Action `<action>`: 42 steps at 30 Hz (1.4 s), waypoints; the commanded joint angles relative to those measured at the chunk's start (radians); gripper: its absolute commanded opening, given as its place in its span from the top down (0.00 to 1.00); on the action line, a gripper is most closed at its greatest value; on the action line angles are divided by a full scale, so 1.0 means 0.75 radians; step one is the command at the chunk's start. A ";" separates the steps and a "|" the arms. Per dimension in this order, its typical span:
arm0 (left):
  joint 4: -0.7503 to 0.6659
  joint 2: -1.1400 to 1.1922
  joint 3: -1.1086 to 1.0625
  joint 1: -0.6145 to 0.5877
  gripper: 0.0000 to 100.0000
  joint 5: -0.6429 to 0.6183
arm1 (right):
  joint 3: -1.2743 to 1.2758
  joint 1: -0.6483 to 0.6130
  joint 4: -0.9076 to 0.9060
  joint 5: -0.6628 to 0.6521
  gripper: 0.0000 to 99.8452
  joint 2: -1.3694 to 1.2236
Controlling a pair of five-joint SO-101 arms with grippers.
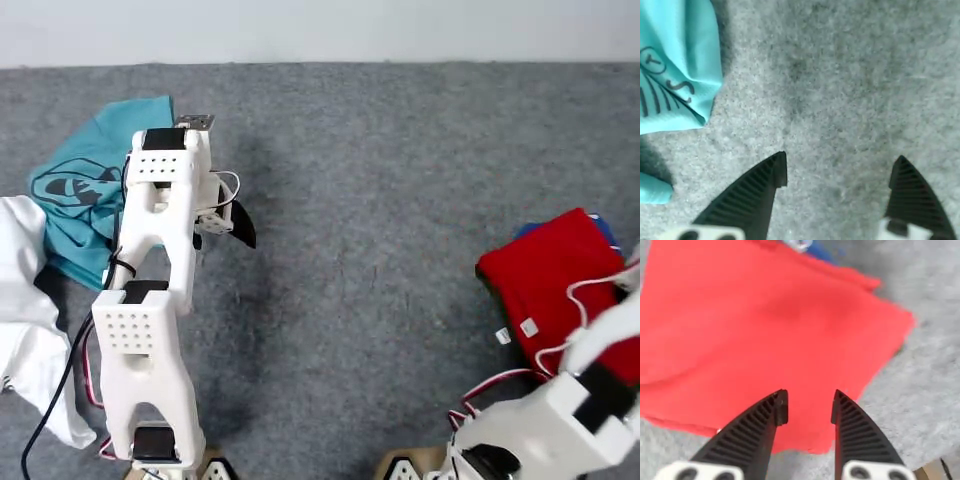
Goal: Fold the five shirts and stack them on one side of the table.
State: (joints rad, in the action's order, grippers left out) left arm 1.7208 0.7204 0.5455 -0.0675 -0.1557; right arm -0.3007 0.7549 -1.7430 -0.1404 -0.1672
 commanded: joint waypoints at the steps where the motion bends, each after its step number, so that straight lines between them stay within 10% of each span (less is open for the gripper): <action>1: 0.002 -0.010 0.005 0.000 0.67 0.014 | 0.094 -0.091 0.046 -0.029 0.85 0.015; 10: 0.002 -0.014 0.011 -0.006 0.67 0.014 | 0.487 -0.140 0.431 -0.033 0.85 0.036; 22: 0.049 -0.415 -0.058 -0.135 0.67 0.012 | 0.399 -0.265 0.165 -0.205 0.85 0.701; 42: -0.012 -0.694 -0.570 -1.324 0.67 0.047 | 0.876 -0.351 0.302 -0.209 0.85 0.895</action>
State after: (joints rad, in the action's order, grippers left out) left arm 1.7331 0.2064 0.1327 -0.9605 -0.1511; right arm 0.3575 0.5063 -1.5298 -0.2831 0.4757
